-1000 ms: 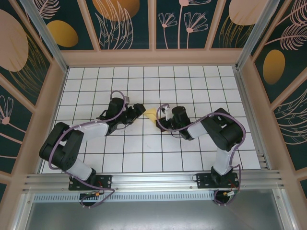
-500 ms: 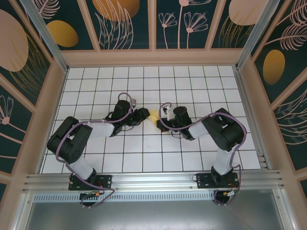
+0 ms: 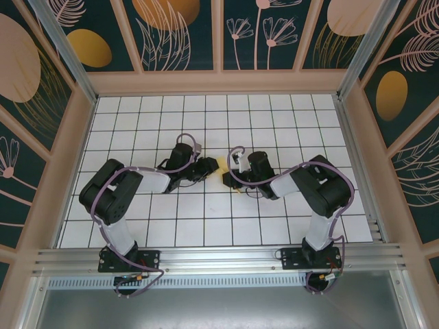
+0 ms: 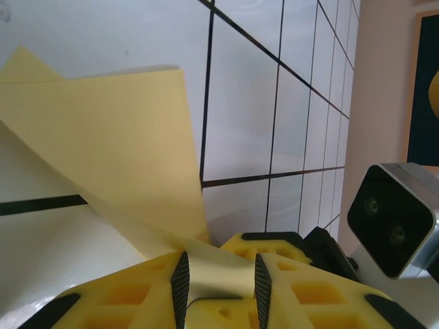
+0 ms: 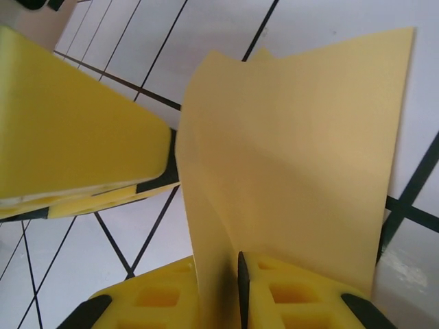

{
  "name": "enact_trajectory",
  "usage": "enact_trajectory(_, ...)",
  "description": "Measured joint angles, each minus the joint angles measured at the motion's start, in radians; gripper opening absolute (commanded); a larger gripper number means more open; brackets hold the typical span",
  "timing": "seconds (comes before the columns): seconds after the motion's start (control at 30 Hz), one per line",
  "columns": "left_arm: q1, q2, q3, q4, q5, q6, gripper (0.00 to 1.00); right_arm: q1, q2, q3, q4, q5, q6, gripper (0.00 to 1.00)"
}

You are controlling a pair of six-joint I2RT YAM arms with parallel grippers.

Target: Fold a paper plane with a square sheet of paper (pick it up from the middle)

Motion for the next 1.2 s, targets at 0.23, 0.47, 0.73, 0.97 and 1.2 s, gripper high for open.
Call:
enact_trajectory(0.23,0.0,0.005,0.023,-0.002,0.0,0.0,0.34,-0.013,-0.004,0.0,0.001,-0.013,0.004,0.08)
enact_trajectory(0.47,0.0,0.005,0.023,-0.004,-0.001,0.001,0.36,-0.026,-0.003,0.0,0.002,-0.049,0.036,0.01)
enact_trajectory(0.73,0.0,-0.005,-0.011,0.008,-0.005,0.001,0.37,-0.035,0.015,0.0,0.003,-0.072,0.088,0.0)
enact_trajectory(0.97,0.0,-0.005,-0.031,0.038,-0.005,0.001,0.35,-0.042,0.04,0.0,0.003,-0.081,0.13,0.0)
enact_trajectory(1.2,0.0,-0.005,-0.032,0.06,-0.004,0.0,0.33,-0.05,0.059,0.021,-0.001,-0.11,0.164,0.0)
